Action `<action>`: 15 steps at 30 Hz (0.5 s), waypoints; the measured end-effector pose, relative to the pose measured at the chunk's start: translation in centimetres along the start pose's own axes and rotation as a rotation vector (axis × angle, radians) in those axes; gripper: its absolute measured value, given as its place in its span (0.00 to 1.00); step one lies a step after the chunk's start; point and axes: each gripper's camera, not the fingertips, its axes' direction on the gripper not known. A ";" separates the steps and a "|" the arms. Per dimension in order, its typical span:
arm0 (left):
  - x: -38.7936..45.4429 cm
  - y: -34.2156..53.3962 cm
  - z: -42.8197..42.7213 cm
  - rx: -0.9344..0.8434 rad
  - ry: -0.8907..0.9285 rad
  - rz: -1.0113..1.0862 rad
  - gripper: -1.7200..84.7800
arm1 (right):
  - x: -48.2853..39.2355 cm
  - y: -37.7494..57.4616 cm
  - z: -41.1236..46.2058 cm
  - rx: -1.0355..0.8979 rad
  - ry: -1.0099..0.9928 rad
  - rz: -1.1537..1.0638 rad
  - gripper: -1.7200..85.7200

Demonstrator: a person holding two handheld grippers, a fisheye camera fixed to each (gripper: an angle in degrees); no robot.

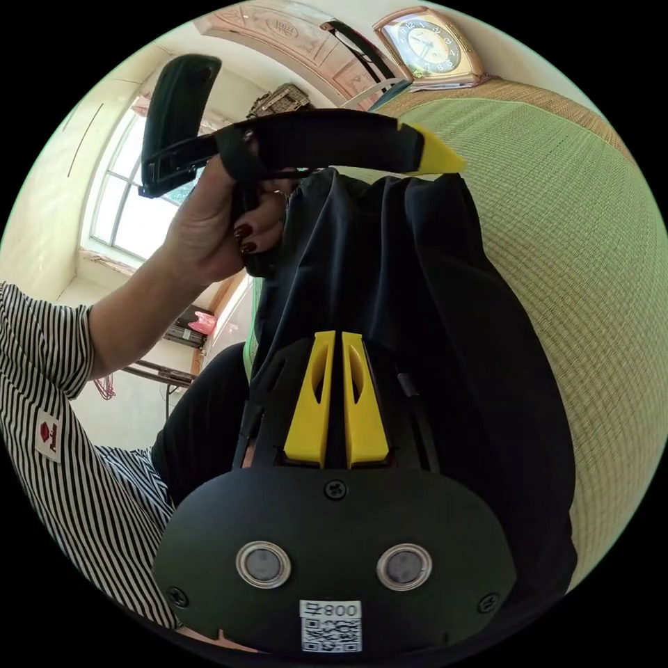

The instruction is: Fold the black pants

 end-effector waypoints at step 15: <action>-1.2 8.5 -2.8 -0.019 0.003 -0.196 0.04 | -4.7 1.0 -6.8 0.098 0.371 -0.025 0.09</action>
